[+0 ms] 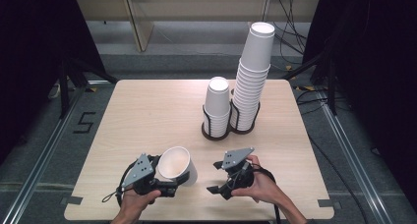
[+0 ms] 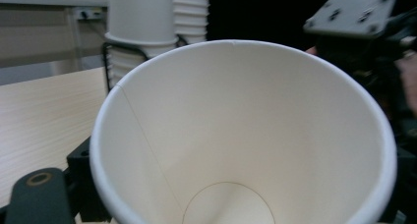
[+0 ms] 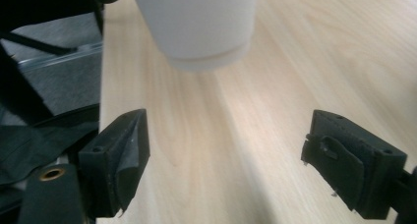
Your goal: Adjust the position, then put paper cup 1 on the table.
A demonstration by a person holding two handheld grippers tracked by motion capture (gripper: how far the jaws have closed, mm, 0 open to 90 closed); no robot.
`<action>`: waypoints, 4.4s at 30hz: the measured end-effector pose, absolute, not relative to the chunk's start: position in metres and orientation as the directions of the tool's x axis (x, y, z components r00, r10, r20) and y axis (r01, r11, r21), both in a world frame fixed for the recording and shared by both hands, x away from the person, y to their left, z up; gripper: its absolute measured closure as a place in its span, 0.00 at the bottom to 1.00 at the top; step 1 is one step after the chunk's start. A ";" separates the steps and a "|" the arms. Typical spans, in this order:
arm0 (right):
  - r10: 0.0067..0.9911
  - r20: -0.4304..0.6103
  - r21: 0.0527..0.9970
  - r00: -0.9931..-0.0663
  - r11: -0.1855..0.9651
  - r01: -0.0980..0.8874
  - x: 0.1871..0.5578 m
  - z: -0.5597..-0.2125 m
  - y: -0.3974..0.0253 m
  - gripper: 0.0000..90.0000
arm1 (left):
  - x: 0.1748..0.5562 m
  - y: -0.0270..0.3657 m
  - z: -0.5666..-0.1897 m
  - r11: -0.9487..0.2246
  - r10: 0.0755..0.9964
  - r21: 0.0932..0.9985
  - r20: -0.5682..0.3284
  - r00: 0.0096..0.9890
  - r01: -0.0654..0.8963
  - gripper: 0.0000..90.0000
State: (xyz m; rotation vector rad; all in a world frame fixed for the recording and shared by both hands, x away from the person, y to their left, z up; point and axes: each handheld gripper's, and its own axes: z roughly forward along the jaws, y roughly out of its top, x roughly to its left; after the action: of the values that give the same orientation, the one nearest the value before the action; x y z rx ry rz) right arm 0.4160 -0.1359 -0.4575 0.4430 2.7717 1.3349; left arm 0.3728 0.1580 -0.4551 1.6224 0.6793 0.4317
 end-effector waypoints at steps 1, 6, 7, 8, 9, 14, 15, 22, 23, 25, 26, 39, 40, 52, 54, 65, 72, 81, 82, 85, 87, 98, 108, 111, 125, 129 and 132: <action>0.284 0.088 0.767 -0.955 0.592 0.247 0.416 -0.457 -0.139 0.20 | 0.374 0.159 -0.456 -0.082 0.664 0.981 -0.080 0.743 0.178 0.14; 0.317 0.075 0.754 -0.945 0.602 0.262 0.412 -0.460 -0.146 0.21 | 0.379 0.166 -0.459 -0.124 0.739 0.975 -0.034 0.672 0.185 0.14; 0.314 0.076 0.751 -0.946 0.606 0.262 0.411 -0.461 -0.146 0.21 | 0.380 0.168 -0.459 -0.121 0.751 0.974 -0.036 0.659 0.191 0.14; 0.316 0.075 0.751 -0.946 0.607 0.262 0.410 -0.463 -0.146 0.22 | 0.381 0.170 -0.460 -0.117 0.761 0.974 -0.038 0.647 0.195 0.14; 0.317 0.070 0.747 -0.946 0.612 0.261 0.410 -0.464 -0.147 0.22 | 0.382 0.172 -0.460 -0.117 0.770 0.974 -0.036 0.637 0.196 0.14; 0.330 0.064 0.750 -0.942 0.607 0.264 0.407 -0.463 -0.152 0.23 | 0.386 0.179 -0.462 -0.109 0.804 0.971 -0.038 0.593 0.211 0.14; 0.340 0.060 0.752 -0.939 0.603 0.266 0.406 -0.462 -0.153 0.23 | 0.387 0.180 -0.462 -0.107 0.809 0.971 -0.040 0.586 0.214 0.14; 0.385 0.054 0.749 -0.921 0.594 0.292 0.405 -0.461 -0.166 0.23 | 0.394 0.188 -0.464 -0.096 0.836 0.970 -0.044 0.547 0.225 0.14; 0.396 0.056 0.751 -0.916 0.589 0.300 0.405 -0.461 -0.167 0.23 | 0.395 0.189 -0.464 -0.102 0.837 0.968 -0.041 0.545 0.230 0.14; 0.414 0.062 0.747 -0.908 0.584 0.317 0.405 -0.461 -0.171 0.23 | 0.398 0.189 -0.464 -0.104 0.842 0.966 -0.042 0.538 0.237 0.14; 0.426 0.060 0.750 -0.903 0.578 0.322 0.405 -0.461 -0.173 0.23 | 0.401 0.189 -0.463 -0.107 0.841 0.965 -0.041 0.540 0.241 0.14; 0.453 0.027 0.737 -0.891 0.593 0.324 0.399 -0.464 -0.185 0.23 | 0.444 0.198 -0.463 -0.110 0.874 0.960 -0.030 0.485 0.258 0.14; 0.458 0.024 0.733 -0.888 0.597 0.327 0.399 -0.464 -0.186 0.23 | 0.448 0.198 -0.463 -0.108 0.877 0.959 -0.032 0.480 0.260 0.14; 0.488 0.023 0.743 -0.873 0.575 0.341 0.396 -0.462 -0.198 0.24 | 0.493 0.208 -0.471 -0.109 0.904 0.952 -0.024 0.427 0.285 0.14; 0.487 0.015 0.749 -0.873 0.573 0.332 0.397 -0.462 -0.200 0.24 | 0.500 0.207 -0.472 -0.111 0.908 0.954 -0.017 0.419 0.279 0.14; 0.495 0.025 0.745 -0.869 0.571 0.346 0.396 -0.465 -0.203 0.24 | 0.537 0.207 -0.475 -0.103 0.932 0.949 -0.013 0.361 0.298 0.14; 0.492 0.028 0.741 -0.870 0.574 0.348 0.396 -0.467 -0.202 0.24 | 0.555 0.205 -0.477 -0.082 0.938 0.945 -0.034 0.344 0.317 0.14; 0.482 0.017 0.745 -0.876 0.578 0.332 0.396 -0.468 -0.202 0.24 | 0.565 0.201 -0.481 -0.098 0.939 0.942 -0.019 0.343 0.321 0.13; 0.483 0.013 0.747 -0.876 0.577 0.330 0.396 -0.468 -0.203 0.24 | 0.566 0.201 -0.483 -0.109 0.940 0.940 -0.009 0.342 0.324 0.13; 0.489 0.027 0.744 -0.872 0.572 0.344 0.396 -0.467 -0.203 0.23 | 0.567 0.199 -0.485 -0.122 0.940 0.940 0.006 0.341 0.319 0.12; 0.497 0.030 0.742 -0.867 0.571 0.353 0.395 -0.467 -0.203 0.23 | 0.567 0.197 -0.486 -0.138 0.939 0.940 0.024 0.342 0.311 0.12; 0.499 0.026 0.744 -0.866 0.569 0.350 0.396 -0.467 -0.205 0.23 | 0.565 0.199 -0.491 -0.185 0.933 0.921 0.054 0.356 0.344 0.13; 0.499 0.028 0.739 -0.866 0.573 0.354 0.395 -0.469 -0.205 0.23 | 0.562 0.204 -0.497 -0.190 0.933 0.912 0.051 0.357 0.364 0.15; 0.502 0.034 0.735 -0.864 0.573 0.362 0.395 -0.469 -0.205 0.22 | 0.560 0.205 -0.498 -0.200 0.929 0.905 0.054 0.366 0.376 0.15; 0.494 0.014 0.736 -0.869 0.583 0.344 0.394 -0.470 -0.207 0.22 | 0.551 0.217 -0.500 -0.230 0.918 0.895 0.069 0.391 0.381 0.16; 0.502 0.017 0.739 -0.865 0.577 0.349 0.395 -0.470 -0.210 0.22 | 0.546 0.220 -0.501 -0.228 0.915 0.894 0.061 0.399 0.386 0.16; 0.506 0.027 0.739 -0.862 0.570 0.358 0.395 -0.470 -0.211 0.22 | 0.542 0.222 -0.501 -0.225 0.916 0.892 0.057 0.398 0.391 0.16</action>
State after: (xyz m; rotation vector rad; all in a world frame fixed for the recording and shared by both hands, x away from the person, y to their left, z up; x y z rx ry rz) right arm 0.3947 -0.2112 -0.4696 0.7274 2.6139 1.1668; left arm 0.5416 0.2221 -0.5012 1.7987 1.1353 0.7704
